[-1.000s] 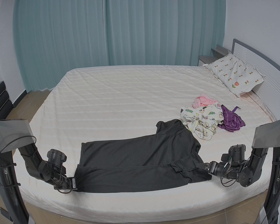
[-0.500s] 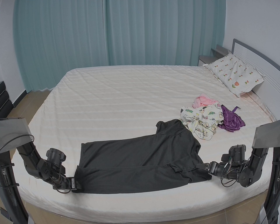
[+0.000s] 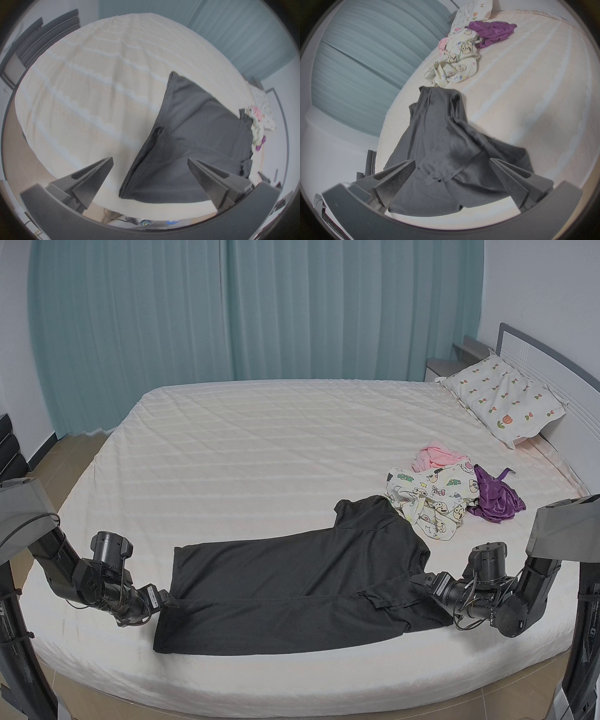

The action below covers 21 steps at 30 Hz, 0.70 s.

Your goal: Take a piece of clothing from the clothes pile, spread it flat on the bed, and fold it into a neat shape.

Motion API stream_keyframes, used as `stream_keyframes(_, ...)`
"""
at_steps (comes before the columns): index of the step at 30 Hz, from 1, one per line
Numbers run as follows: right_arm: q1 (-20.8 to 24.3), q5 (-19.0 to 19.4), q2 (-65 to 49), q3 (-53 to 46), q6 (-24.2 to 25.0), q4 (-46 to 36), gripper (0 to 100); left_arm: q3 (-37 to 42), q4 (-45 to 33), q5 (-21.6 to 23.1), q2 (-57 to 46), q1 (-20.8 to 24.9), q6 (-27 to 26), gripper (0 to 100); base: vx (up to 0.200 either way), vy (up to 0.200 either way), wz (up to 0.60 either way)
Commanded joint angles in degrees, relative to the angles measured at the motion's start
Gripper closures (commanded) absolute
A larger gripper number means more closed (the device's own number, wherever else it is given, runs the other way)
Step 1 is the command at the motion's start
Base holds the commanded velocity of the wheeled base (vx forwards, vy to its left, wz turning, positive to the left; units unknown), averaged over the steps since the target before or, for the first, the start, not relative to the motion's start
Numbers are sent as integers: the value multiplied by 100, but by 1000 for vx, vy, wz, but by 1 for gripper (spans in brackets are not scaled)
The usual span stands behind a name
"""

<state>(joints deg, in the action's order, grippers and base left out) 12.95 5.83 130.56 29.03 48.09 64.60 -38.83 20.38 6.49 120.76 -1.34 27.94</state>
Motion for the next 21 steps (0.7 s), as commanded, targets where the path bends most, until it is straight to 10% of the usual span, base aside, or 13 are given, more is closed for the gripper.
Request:
stream_keyframes(1,296,-143,92,191,113,-193,0,-362,-61,151,70,-7,291,0,0,0,0)
stream_keyframes(9,402,-600,330,472,218,-395,0,-775,-70,433,114,143,1495,0,0,0,0)
stream_keyframes(21,569,-943,672,965,394,-624,0,-907,-52,424,255,196,1653,0,0,0,0)
